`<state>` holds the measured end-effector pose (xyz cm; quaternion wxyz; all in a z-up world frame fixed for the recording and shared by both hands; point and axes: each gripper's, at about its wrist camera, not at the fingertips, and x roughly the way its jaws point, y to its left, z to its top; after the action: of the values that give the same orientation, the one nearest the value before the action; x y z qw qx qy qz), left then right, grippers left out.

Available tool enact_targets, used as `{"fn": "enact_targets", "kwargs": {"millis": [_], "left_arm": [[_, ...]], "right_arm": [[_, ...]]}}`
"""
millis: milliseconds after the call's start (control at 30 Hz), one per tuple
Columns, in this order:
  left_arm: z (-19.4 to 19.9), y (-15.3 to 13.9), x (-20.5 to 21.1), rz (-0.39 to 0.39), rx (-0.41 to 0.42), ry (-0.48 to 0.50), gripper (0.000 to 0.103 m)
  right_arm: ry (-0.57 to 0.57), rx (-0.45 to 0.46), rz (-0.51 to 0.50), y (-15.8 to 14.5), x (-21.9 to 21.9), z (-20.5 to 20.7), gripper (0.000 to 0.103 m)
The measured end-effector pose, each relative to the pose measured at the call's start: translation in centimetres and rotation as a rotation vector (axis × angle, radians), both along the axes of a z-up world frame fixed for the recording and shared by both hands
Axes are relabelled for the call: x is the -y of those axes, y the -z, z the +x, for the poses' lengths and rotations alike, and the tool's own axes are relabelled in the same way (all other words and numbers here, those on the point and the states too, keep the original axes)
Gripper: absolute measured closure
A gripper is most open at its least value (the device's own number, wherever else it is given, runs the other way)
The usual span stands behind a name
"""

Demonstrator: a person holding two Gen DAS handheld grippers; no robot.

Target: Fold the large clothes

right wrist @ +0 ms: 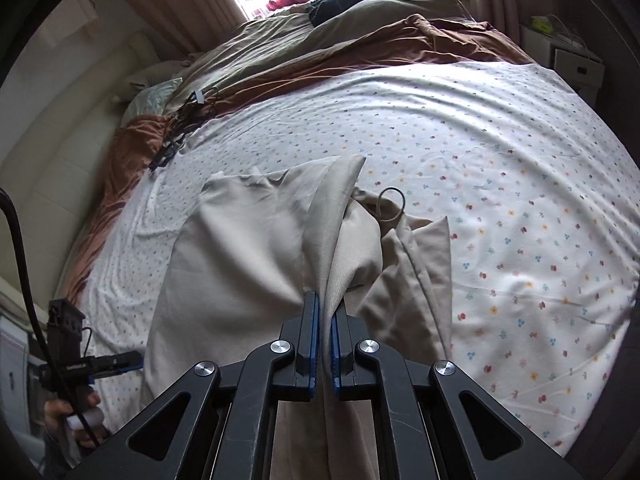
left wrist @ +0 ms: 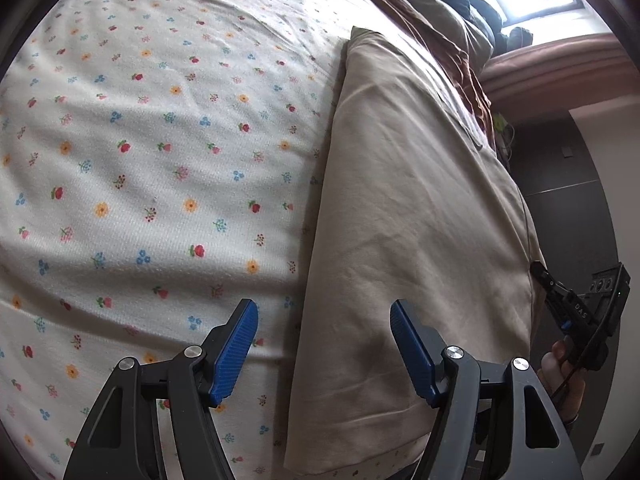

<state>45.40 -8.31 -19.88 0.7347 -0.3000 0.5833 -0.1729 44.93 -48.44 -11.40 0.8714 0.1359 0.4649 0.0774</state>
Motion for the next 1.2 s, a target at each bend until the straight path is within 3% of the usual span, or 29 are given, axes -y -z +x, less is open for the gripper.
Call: {"fn": "enact_targets", "kwargs": {"millis": [267,367,567,700,733,800,833,867,1000,1200], "left_arm": [[0.2,-0.9,0.9,-0.038,0.014,0.035,0.043],[0.3,-0.9,1.7,-0.046,0.009,0.055,0.048],[-0.1,-0.3,3.5,-0.093,-0.018,0.114,0.064],[-0.4,-0.8,4.2,-0.078,-0.01,0.148,0.064],[-0.3,-0.8,4.2,-0.069,-0.008,0.149,0.064],[0.4,-1.2,4.1,-0.052,0.009,0.125,0.064],[0.7,-1.3,3.9,-0.042,0.018,0.115,0.064],[1.1,-1.3,3.8,-0.036,0.021,0.108,0.063],[2.9,-1.3,3.7,-0.034,0.018,0.083,0.061],[5.6,-0.9,4.2,-0.037,0.026,0.072,0.06]], "right_arm": [[0.139,-0.08,0.029,4.5,5.0,-0.4,0.099],[0.16,-0.097,-0.006,5.8,5.3,-0.5,0.099],[0.204,-0.082,-0.02,5.4,5.4,-1.1,0.099],[0.21,-0.14,-0.077,5.6,5.7,-1.5,0.097],[0.214,-0.146,-0.086,5.5,5.8,-1.7,0.09],[0.214,-0.15,-0.062,5.2,6.4,-2.0,0.063],[0.213,-0.141,-0.042,4.9,6.8,-2.1,0.038],[0.215,-0.125,-0.024,4.6,7.1,-2.2,0.023],[0.196,-0.142,0.048,4.9,8.0,-1.2,0.021],[0.159,-0.241,0.173,8.5,7.5,1.9,0.021]]}}
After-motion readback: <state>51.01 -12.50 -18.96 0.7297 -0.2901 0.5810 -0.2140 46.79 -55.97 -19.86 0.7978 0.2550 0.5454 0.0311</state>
